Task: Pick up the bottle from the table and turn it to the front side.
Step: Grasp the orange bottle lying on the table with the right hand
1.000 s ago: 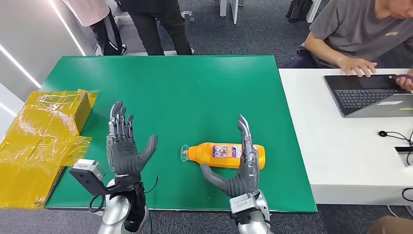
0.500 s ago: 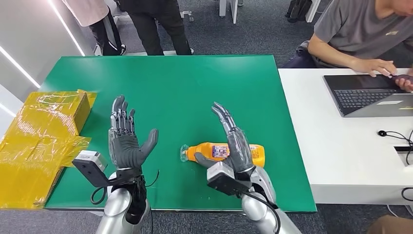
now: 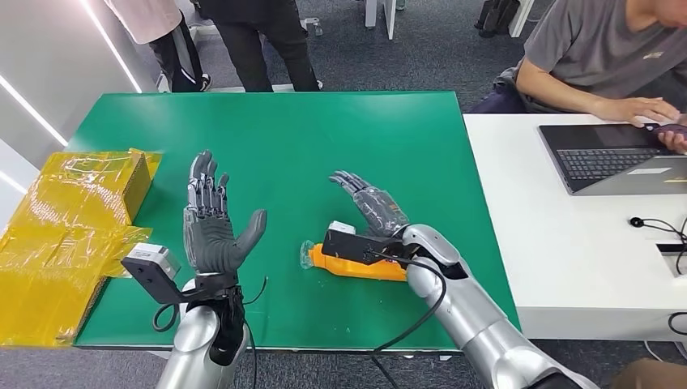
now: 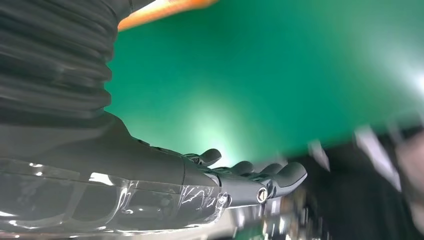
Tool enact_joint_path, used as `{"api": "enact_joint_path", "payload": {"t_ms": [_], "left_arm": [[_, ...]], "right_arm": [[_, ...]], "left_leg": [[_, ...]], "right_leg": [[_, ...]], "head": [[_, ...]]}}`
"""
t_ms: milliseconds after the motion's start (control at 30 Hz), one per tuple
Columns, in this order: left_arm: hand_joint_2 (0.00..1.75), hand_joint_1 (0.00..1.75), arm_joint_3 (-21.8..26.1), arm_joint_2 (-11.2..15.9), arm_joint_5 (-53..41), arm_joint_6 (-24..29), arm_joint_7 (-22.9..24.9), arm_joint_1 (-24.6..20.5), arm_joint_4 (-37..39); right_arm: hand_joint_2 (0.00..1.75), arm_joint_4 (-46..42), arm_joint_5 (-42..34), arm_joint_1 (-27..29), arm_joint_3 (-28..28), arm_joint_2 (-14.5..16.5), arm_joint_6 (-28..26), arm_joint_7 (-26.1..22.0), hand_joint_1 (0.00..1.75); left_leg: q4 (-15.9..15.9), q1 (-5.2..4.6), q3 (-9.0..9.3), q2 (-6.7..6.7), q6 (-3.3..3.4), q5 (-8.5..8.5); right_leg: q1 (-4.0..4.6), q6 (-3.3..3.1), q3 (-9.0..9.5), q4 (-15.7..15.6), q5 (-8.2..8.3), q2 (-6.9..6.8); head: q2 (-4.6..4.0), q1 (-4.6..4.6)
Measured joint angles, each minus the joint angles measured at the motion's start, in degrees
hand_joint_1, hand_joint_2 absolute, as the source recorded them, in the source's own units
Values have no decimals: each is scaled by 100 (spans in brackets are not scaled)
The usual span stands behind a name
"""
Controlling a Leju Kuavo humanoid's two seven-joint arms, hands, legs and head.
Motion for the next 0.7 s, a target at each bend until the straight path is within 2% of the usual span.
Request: {"api": "enact_joint_path", "payload": {"t_ms": [300,700], "left_arm": [[175,0,-10,0,247,-6,0,-201,157],[175,0,-74,2,481,157,0,-262,373]], "right_arm": [[175,1250,-26,-701,544,-253,1102,11,0],[175,1758,-285,-1073,1212,-609,1830,368,0]], "left_leg": [[5,0,-1,-5,0,0],[7,0,0,-4,1,0]], "right_leg": [[0,0,0,0,1,-2],[0,2,1,0,2,-1]], "head": [[0,0],[0,0]]}}
